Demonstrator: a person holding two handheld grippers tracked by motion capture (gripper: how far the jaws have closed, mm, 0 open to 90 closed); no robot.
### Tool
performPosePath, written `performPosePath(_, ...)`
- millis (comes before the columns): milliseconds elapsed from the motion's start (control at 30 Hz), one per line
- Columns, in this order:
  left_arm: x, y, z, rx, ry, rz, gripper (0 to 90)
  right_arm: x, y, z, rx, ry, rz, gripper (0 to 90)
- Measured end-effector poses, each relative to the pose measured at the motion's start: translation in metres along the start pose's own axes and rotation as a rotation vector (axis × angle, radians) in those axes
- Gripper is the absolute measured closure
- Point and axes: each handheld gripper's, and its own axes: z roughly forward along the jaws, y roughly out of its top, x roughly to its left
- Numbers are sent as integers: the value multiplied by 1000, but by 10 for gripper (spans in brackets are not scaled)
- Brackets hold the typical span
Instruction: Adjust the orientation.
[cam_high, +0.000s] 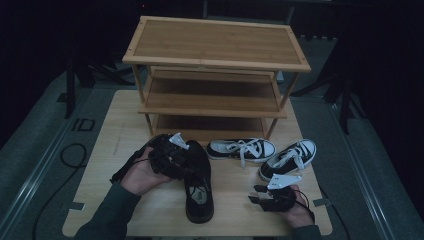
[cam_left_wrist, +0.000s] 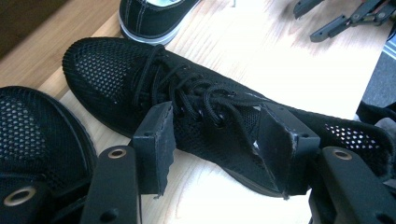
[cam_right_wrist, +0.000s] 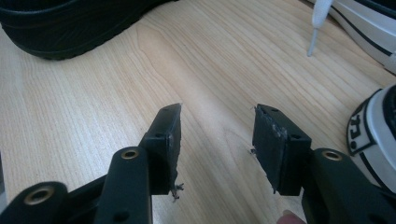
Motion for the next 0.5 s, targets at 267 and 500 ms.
performPosePath(267,-2,4,10,11,-15,6,469,-1,-3,-3,-11,-7,13,518)
performPosePath(500,-6,6,26,61,1,12,480,-2,-5,-3,-16,-10,15,519)
